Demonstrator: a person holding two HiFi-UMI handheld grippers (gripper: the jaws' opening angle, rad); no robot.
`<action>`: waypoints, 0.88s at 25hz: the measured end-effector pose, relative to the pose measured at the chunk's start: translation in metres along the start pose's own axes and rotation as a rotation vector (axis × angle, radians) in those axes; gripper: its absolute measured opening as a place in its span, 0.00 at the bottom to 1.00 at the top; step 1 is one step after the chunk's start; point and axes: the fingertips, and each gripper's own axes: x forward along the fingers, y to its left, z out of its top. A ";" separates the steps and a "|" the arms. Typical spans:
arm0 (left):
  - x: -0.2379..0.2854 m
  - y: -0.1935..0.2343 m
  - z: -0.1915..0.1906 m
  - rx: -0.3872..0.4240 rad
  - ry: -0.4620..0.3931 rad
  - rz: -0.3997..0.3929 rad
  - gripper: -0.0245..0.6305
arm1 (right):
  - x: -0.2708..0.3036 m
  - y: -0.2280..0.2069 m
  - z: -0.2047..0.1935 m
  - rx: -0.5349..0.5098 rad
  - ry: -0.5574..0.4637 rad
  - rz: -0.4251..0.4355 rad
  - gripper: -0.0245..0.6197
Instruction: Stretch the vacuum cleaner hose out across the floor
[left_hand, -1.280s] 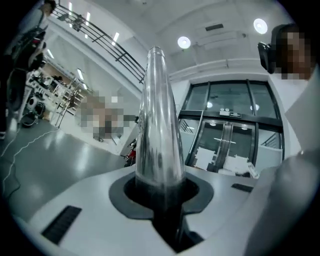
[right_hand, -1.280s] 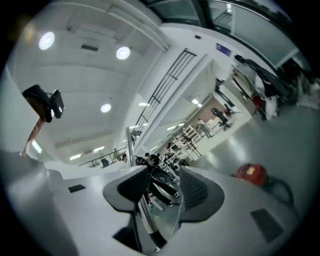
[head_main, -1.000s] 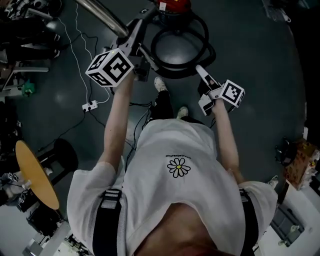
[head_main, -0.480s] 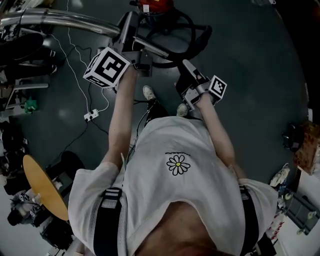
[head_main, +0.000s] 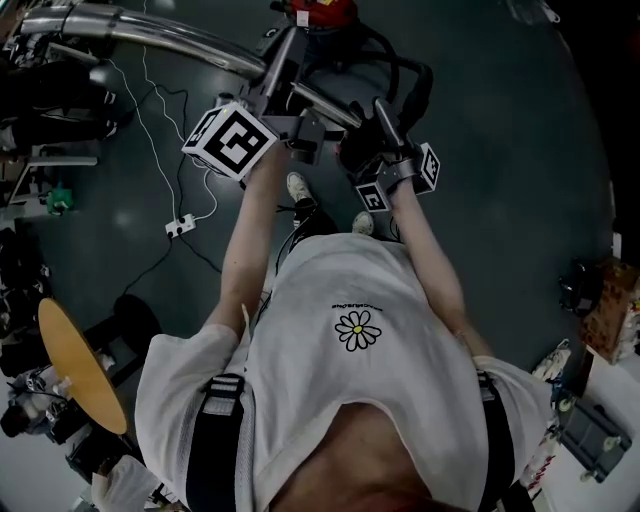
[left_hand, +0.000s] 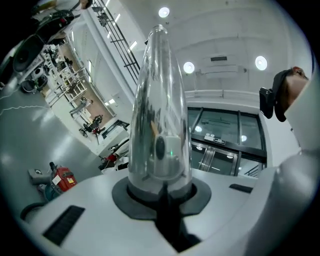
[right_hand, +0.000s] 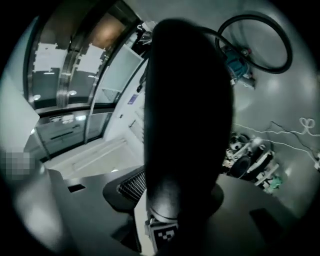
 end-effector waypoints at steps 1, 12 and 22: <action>-0.001 -0.003 -0.004 0.002 0.016 -0.023 0.12 | 0.001 -0.001 0.002 0.003 -0.023 -0.018 0.34; -0.023 -0.009 -0.062 0.177 0.408 -0.133 0.29 | -0.017 0.024 0.014 -0.208 -0.026 -0.072 0.22; -0.048 0.009 -0.090 -0.053 0.569 -0.042 0.44 | 0.005 0.076 0.014 -0.555 0.076 -0.093 0.21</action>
